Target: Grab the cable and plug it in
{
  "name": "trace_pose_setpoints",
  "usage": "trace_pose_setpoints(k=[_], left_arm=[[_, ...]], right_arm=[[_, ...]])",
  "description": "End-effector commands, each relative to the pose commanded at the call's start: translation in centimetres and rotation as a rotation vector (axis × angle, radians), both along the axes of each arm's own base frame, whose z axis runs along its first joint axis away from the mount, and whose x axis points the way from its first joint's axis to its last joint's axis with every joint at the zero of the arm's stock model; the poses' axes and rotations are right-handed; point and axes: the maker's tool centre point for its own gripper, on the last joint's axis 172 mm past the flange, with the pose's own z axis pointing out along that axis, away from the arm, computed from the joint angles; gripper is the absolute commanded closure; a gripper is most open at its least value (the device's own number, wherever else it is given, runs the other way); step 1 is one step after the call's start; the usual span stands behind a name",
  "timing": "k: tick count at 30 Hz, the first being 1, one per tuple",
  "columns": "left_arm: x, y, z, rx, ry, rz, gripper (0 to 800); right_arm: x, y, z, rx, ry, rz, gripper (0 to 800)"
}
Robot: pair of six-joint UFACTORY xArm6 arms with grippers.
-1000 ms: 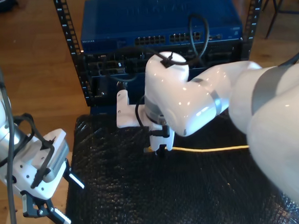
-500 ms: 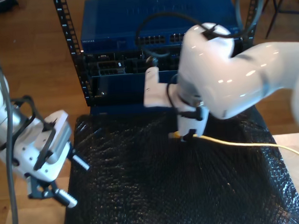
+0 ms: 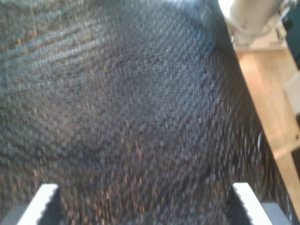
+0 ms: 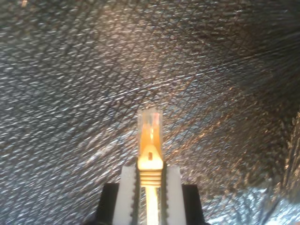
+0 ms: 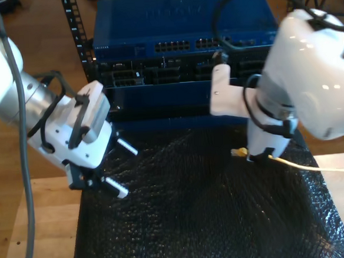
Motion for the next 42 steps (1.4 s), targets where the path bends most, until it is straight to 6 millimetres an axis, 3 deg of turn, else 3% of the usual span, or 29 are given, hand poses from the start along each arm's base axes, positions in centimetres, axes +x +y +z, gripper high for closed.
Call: trace_pose_setpoints(k=[6, 20, 29, 42], left_arm=[[0.7, -1.2, 1.4, -0.059, -0.01, 0.019, 0], [1.3, -4.1, 5.2, -0.183, -0.035, 0.015, 0], [1.4, -5.1, 6.2, -0.24, -0.028, 0.027, 0], [0.9, -6.9, 6.8, -0.271, -0.008, 0.013, 0]], right_arm=[[-1.3, -1.9, 1.2, 0.1, 0.033, -0.022, 794], [-4.9, -1.4, 4.0, 0.254, 0.076, 0.053, 794], [-5.8, -0.7, 5.1, 0.303, 0.078, 0.076, 794], [-5.6, 0.3, 5.9, 0.346, 0.069, 0.069, 794]])
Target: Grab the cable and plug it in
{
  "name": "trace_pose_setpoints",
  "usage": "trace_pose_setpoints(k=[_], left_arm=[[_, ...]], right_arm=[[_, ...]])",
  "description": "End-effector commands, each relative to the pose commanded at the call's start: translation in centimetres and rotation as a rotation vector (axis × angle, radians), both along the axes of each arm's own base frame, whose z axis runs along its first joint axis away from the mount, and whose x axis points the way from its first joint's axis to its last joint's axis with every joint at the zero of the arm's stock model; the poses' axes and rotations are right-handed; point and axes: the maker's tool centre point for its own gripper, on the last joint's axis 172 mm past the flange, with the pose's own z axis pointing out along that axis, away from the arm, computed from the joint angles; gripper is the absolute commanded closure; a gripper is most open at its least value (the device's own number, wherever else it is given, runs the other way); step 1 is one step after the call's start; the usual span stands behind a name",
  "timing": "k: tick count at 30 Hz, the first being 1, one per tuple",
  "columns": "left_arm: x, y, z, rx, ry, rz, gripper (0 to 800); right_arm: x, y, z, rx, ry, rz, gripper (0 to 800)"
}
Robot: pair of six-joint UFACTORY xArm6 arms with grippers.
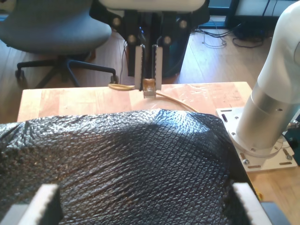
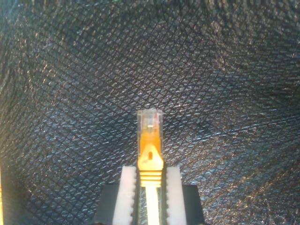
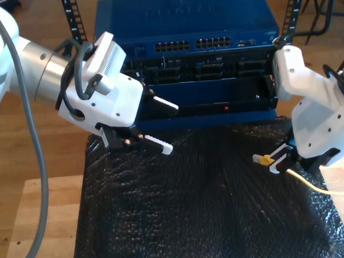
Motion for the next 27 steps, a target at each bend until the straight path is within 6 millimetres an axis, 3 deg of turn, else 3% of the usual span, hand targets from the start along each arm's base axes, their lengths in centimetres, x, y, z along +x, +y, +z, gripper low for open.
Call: trace_pose_setpoints(k=[12, 27], left_arm=[[-0.8, -1.4, 0.1, 0.004, 0.014, -0.028, 0], [-1.8, -2.8, 0.1, 0.008, 0.017, -0.065, 0]], right_arm=[[0.5, 0.2, 0.9, 0.007, -0.017, -0.002, 794], [1.2, 1.9, 3.3, 0.073, -0.046, -0.005, 794]])
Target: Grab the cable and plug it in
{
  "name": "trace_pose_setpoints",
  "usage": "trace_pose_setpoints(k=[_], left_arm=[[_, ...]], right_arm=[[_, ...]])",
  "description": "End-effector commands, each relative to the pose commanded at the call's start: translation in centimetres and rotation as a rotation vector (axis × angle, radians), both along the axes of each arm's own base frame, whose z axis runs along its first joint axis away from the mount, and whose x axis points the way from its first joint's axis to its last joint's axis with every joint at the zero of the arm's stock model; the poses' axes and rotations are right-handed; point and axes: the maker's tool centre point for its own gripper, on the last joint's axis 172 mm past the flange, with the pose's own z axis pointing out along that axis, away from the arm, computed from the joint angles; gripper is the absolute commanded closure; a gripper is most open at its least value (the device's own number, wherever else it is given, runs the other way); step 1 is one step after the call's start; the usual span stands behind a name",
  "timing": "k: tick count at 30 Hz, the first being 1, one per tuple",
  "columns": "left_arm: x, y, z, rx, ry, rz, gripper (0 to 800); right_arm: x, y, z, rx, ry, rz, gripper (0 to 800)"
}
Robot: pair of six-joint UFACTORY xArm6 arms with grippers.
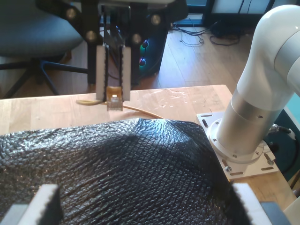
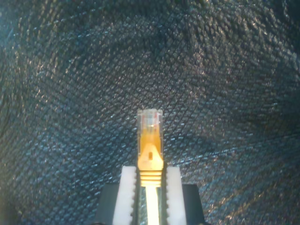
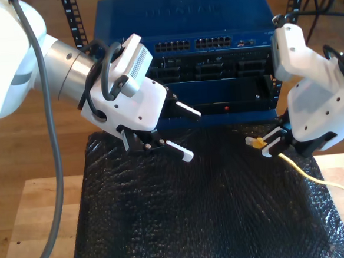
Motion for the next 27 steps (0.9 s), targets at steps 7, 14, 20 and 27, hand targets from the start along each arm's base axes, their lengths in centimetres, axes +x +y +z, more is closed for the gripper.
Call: trace_pose_setpoints(k=[7, 14, 20, 27], left_arm=[[0.0, -0.1, 0.0, 0.002, 0.006, 0.002, 0], [0.0, -0.1, -0.1, 0.003, 0.006, 0.003, 0], [0.1, -0.1, 0.0, 0.003, 0.005, 0.003, 0], [0.0, -0.1, 0.0, 0.003, 0.003, 0.003, 0]], right_arm=[[0.0, 0.4, 0.2, 0.011, 0.0, 0.001, 794], [-0.2, 1.2, 0.2, 0.013, 0.011, 0.006, 794], [0.2, 2.1, 0.5, 0.014, 0.011, 0.023, 794], [0.8, 3.2, 1.0, 0.014, 0.018, 0.03, 794]])
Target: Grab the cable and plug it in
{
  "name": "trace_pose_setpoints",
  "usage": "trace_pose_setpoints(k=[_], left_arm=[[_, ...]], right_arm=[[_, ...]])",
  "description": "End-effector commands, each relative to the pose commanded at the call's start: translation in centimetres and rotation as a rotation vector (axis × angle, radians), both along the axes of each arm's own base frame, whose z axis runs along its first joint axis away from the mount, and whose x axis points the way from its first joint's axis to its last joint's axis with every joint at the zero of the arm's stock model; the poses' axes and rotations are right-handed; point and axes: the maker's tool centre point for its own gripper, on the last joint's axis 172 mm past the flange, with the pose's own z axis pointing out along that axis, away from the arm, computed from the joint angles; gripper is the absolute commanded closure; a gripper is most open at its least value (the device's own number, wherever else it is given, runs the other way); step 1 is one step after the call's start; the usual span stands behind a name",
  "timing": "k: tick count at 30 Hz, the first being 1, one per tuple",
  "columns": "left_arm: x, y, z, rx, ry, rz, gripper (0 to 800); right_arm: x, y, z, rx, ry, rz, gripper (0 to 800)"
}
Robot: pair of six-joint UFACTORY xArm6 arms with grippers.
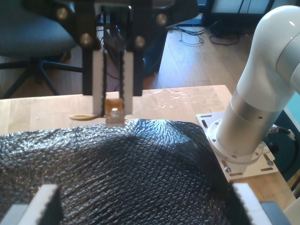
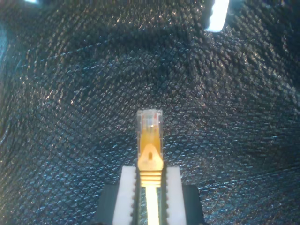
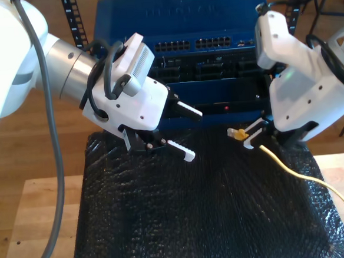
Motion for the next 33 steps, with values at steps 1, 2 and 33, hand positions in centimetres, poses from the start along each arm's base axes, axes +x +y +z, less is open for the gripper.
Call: trace_pose_setpoints(k=[1, 2, 33], left_arm=[[0.1, 0.0, -0.1, 0.0, 0.001, 0.001, 0], [0.1, 0.0, -0.1, 0.0, 0.001, 0.001, 0], [0.3, -0.1, 0.1, -0.007, 0.001, 0.01, 2]], right_arm=[[0.0, 0.6, -0.1, 0.0, 0.004, 0.013, 794], [0.0, 1.2, -0.1, 0.0, 0.005, 0.021, 794], [0.8, 4.7, 0.3, -0.001, 0.009, 0.068, 796]])
